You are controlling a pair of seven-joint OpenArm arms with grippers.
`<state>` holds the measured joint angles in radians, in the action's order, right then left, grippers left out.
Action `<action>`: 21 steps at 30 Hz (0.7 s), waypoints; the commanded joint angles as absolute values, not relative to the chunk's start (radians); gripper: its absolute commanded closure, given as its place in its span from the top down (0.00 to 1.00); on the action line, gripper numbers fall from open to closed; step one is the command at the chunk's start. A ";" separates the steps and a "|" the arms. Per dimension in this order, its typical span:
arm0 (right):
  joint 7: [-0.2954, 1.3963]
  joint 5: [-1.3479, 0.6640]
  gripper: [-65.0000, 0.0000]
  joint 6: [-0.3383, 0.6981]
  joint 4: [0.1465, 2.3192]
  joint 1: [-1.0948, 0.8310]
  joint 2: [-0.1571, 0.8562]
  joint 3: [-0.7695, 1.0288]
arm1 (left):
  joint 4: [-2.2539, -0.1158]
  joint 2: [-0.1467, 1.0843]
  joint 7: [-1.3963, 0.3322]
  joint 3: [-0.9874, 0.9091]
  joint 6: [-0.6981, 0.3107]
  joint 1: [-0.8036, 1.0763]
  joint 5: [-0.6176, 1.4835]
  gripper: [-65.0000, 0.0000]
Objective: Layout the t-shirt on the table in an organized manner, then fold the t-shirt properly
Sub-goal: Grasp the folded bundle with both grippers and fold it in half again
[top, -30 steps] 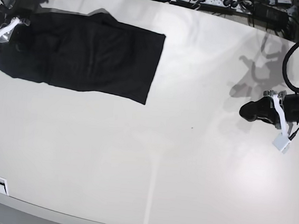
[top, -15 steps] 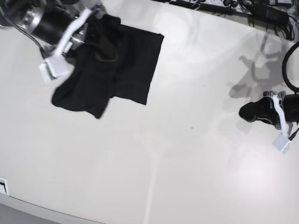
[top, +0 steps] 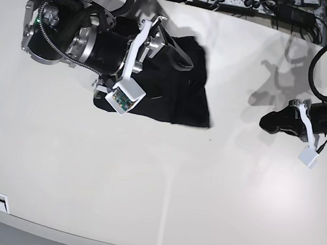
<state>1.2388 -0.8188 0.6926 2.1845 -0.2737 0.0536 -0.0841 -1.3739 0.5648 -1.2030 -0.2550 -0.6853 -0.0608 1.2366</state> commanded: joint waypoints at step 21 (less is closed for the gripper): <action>0.969 -0.541 0.00 0.698 1.806 -0.051 0.153 0.026 | -1.661 0.514 -1.314 0.174 -0.698 -0.075 1.336 0.00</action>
<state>0.9924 -0.5236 0.6930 1.7866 -0.0669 0.1490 0.0235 -1.6447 0.5037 -1.3285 0.1837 -0.6941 -0.0635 1.3102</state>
